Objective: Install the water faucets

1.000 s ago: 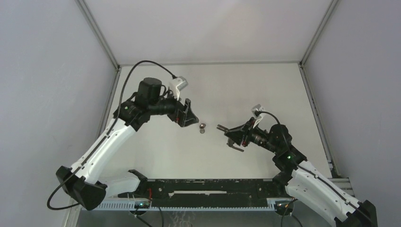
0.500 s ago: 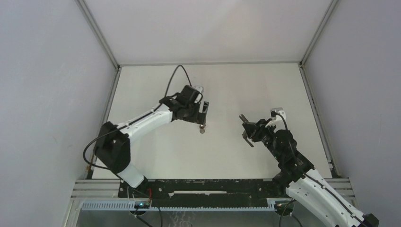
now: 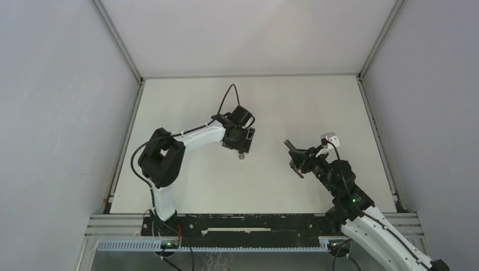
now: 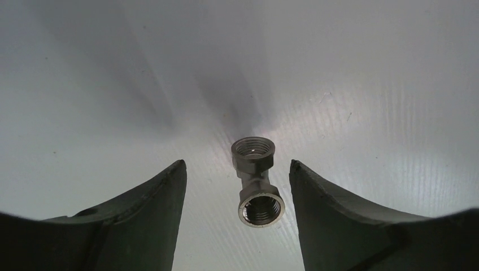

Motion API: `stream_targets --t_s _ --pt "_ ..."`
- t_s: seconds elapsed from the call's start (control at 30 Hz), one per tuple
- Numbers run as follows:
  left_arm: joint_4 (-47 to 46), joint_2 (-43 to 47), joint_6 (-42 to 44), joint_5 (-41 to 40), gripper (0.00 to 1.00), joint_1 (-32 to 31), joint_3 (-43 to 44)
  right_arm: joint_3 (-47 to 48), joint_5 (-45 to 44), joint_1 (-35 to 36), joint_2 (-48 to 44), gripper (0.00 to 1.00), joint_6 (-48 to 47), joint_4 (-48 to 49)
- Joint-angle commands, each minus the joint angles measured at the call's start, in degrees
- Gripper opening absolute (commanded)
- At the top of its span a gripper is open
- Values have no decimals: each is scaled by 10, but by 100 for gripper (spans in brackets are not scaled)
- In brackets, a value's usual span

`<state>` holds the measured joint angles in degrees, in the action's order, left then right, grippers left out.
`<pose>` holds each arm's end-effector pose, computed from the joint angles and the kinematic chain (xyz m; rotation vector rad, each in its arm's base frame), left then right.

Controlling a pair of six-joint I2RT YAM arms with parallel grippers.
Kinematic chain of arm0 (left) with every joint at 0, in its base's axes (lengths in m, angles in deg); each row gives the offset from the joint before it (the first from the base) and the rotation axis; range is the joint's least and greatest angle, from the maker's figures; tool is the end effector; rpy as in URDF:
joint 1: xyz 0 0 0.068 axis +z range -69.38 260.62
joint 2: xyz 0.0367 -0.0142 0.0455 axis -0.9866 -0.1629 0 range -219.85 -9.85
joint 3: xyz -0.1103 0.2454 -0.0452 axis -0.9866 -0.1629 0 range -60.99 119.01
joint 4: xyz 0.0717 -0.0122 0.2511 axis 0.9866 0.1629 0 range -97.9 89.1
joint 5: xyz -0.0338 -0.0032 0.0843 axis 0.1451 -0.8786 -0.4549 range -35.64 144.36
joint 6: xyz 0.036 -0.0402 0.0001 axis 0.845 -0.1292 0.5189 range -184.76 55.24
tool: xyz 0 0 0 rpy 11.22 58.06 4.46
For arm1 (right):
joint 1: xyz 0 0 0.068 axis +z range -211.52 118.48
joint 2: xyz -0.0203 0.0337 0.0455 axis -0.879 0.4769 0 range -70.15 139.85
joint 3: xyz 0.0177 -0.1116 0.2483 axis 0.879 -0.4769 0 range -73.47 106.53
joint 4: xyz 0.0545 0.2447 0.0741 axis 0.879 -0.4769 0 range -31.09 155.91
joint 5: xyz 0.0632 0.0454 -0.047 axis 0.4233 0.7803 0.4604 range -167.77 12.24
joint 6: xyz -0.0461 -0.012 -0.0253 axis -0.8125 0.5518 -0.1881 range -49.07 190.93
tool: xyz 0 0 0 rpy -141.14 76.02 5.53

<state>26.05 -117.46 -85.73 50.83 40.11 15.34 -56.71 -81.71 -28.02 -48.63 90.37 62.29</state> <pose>0.2950 -0.2493 0.1897 0.4451 2.6931 -0.2342 0.1112 0.0708 0.2339 -0.1632 1.7493 0.6220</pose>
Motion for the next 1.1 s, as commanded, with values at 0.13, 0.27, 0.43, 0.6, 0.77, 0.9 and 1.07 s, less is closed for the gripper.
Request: stream_targets --t_s 0.13,0.27,0.43,0.6,0.77,0.9,1.07 --pt "3 -21 7 31 61 0 27 16 28 -22 13 0 11 48" --pt "3 -31 9 60 54 -1 26 17 30 -28 14 0 13 46" --pt "7 -45 12 73 49 -3 30 18 29 -32 19 0 21 41" --pt "9 -46 11 67 35 -4 33 18 31 -32 20 0 23 40" --pt "33 -30 12 71 0 -3 58 18 52 -35 25 0 25 43" --pt "73 41 18 126 0 6 95 26 103 -36 40 0 5 67" --pt "-38 181 -69 458 0 92 43 73 219 -20 68 0 -80 99"
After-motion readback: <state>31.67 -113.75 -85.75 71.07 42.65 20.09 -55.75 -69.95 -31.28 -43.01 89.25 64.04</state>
